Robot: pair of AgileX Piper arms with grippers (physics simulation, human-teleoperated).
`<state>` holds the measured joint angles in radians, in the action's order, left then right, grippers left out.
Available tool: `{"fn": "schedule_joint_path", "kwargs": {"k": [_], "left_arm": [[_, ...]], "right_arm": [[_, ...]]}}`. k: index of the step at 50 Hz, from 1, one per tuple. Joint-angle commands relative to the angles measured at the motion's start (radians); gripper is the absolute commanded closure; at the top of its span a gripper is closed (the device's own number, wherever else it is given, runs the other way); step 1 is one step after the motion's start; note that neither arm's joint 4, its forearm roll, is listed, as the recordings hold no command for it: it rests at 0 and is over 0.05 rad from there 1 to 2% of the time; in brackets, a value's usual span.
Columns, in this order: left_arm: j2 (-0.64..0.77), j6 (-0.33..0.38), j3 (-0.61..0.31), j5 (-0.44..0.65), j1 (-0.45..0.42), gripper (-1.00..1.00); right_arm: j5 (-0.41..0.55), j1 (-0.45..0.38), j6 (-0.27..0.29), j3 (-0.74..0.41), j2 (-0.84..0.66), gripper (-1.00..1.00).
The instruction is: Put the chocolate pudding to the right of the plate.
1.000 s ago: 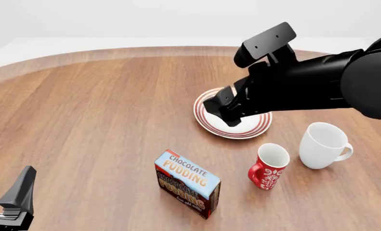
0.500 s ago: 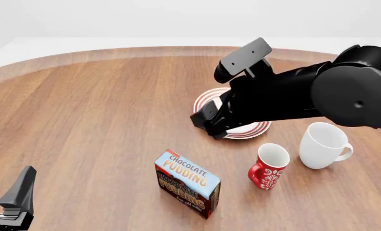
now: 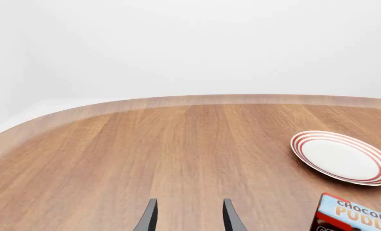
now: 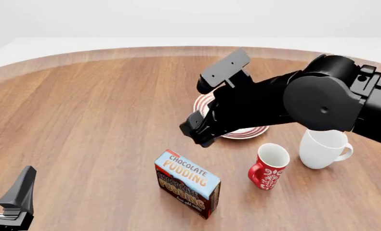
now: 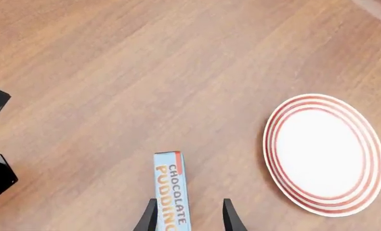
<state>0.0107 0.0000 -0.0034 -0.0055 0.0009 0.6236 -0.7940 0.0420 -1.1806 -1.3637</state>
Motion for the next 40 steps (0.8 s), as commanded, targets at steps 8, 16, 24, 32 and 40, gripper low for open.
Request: {"fn": "schedule_joint_path", "kwargs": {"k": [8,16,24,32,40], "left_arm": [[0.000,0.000,0.000,0.000,0.000,-1.00],[0.000,0.000,0.000,0.000,0.000,-1.00],[0.000,0.000,0.000,0.000,0.000,-1.00],[0.000,0.000,0.000,0.000,0.000,-1.00],[0.000,0.000,0.000,0.000,0.000,-1.00]], "right_arm": [[-0.017,-0.020,-0.014,0.039,0.002,-1.00],[-0.020,-0.026,-0.018,0.049,-0.001,-1.00],[-0.021,-0.028,-0.022,0.046,-0.010,-1.00],[-0.032,-0.025,-0.026,0.053,-0.016,-1.00],[-0.020,-0.019,-0.019,0.035,-0.027,-1.00]]}}
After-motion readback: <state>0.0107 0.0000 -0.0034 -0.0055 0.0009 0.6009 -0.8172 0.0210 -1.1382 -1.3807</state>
